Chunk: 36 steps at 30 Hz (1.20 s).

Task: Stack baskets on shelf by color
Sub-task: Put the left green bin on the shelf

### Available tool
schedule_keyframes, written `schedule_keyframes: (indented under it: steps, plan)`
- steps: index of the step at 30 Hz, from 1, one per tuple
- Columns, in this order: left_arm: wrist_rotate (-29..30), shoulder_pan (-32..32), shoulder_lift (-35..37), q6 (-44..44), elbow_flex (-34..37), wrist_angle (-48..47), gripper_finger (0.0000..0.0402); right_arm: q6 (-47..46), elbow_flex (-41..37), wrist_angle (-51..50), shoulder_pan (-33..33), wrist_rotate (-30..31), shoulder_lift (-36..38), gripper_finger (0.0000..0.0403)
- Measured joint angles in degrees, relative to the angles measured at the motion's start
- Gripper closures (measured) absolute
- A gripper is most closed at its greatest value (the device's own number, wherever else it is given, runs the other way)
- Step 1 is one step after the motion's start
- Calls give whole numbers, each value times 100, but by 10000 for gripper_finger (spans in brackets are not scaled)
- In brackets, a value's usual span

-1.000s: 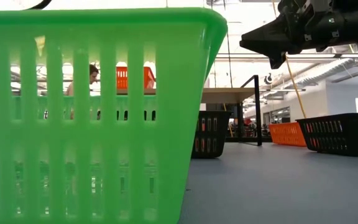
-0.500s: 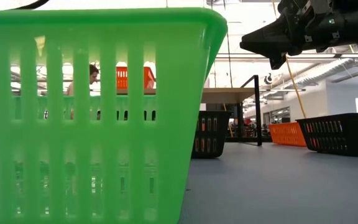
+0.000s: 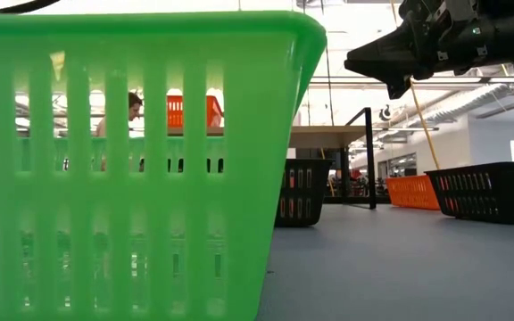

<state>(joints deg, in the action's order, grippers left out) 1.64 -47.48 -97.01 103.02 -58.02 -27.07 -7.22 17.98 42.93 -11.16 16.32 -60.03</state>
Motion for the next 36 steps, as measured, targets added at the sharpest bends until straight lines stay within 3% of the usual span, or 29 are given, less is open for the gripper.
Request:
schedule_keyframes:
  steps: [4,9,14,18,31,36]
  plan:
    - [-431,47,0,-304,-351,-429,394,0,0,-41,0,1,0,323]
    - [-973,143,2,-701,-1400,-2008,396,-49,0,-110,0,2,0,323]
    - [-800,323,11,-1487,-2691,-3709,397,-61,0,-138,4,2,1,323]
    - [-525,556,11,-2440,-3393,-4507,397,-63,0,-150,4,2,0,323]
    - [-253,2026,11,-5750,-4852,-4411,393,-63,0,-146,4,5,0,323]
    - [-89,2400,11,-7362,-5408,-3348,394,-63,0,-115,8,9,0,323]
